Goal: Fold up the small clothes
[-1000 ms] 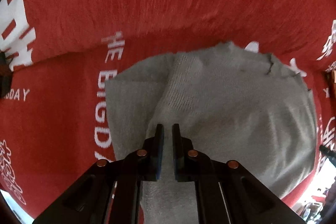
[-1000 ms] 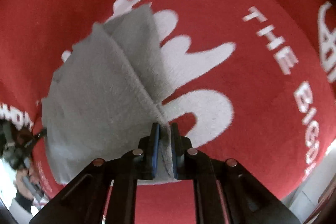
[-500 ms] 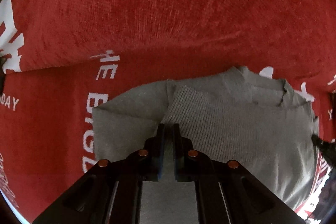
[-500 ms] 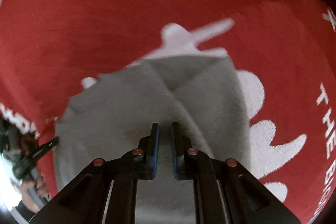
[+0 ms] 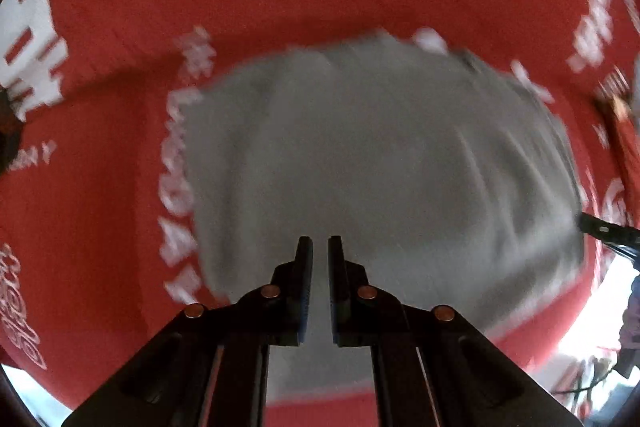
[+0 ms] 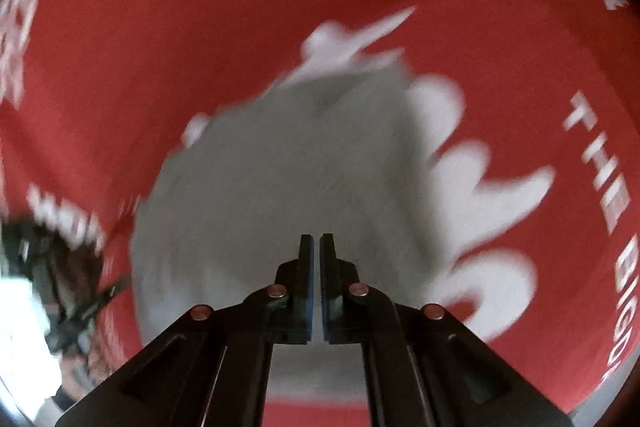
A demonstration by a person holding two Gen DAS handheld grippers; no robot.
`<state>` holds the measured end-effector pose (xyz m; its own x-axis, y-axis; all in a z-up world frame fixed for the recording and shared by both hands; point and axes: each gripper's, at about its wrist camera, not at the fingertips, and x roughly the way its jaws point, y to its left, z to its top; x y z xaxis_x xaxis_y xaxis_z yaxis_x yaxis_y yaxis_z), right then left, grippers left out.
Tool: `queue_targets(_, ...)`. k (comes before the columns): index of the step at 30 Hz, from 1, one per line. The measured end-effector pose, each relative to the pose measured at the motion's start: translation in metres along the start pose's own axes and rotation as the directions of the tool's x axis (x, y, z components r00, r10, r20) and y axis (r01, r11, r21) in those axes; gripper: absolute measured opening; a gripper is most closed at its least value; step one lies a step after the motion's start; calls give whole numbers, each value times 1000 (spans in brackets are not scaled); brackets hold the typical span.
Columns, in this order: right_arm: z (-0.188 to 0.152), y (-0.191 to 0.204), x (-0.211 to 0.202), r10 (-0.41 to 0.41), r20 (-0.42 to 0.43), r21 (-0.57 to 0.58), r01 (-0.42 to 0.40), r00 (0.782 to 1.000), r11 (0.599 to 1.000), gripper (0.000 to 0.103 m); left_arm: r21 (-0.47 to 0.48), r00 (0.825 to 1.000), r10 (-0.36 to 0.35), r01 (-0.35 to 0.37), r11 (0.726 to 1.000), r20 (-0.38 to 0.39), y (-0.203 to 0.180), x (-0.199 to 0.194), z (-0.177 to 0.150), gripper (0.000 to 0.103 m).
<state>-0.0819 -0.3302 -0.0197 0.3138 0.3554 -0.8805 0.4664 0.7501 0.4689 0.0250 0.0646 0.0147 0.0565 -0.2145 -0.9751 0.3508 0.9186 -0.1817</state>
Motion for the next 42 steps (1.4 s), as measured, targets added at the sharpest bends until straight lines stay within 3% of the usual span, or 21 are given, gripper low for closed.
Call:
queue_targets(3, -50, 29, 16, 23, -111, -112, -36, 994, 993, 3, 61, 998, -26, 30, 998, -64, -26, 12, -39, 8)
queue_targets(6, -85, 52, 37, 10, -149, -182, -38, 989, 983, 3, 36, 996, -29, 31, 999, -80, -32, 27, -66, 8)
queue_targets(8, -92, 59, 51, 13, -154, -185, -41, 988, 982, 3, 63, 999, -15, 17, 998, -46, -35, 25, -73, 8)
queue_targets(10, -97, 63, 69, -47, -183, -240, 1, 982, 971, 3, 67, 999, -18, 21, 997, -48, -33, 23, -76, 8)
queue_targets(13, -99, 58, 62, -79, -181, -316, 18, 980, 949, 0, 76, 998, -20, 24, 997, -56, -19, 18, -83, 8)
queue_targets(18, -94, 20, 38, -112, -187, -180, 78, 976, 981, 1, 38, 998, -30, 32, 999, -57, -4, 11, -88, 8)
queue_targets(19, -93, 15, 28, -111, -160, -164, 84, 981, 983, 5, 34, 998, -28, 30, 999, -57, -4, 11, -89, 8)
queue_targets(23, -82, -1, 2, -133, -67, -139, 123, 989, 983, 5, 27, 998, -25, 27, 999, -56, -2, 8, -92, 8)
queue_targets(26, -71, -33, 2, -173, -54, -17, 172, 983, 985, 5, 18, 998, -22, 23, 1000, -65, 0, 7, -92, 8)
queue_targets(29, -65, -55, -1, -124, -41, 106, 128, 991, 986, 3, 2, 997, -7, 7, 1000, -72, 7, 0, -95, 8)
queue_targets(33, -70, -44, -11, -156, -38, 93, 159, 987, 983, 10, -12, 997, 4, -5, 1000, -74, 12, -6, -97, 8)
queue_targets(35, -72, -37, -13, -148, -38, 88, 151, 988, 985, 24, -18, 997, 3, -4, 1000, -72, 13, -10, -98, 8)
queue_targets(37, -76, -27, -14, -139, -37, 83, 141, 990, 987, 31, -22, 998, 1, -3, 1000, -69, 13, -13, -99, 8)
queue_targets(42, -89, -3, -3, -111, -39, 58, 114, 993, 992, 31, -35, 998, 19, -21, 999, -63, 17, -19, -102, 8)
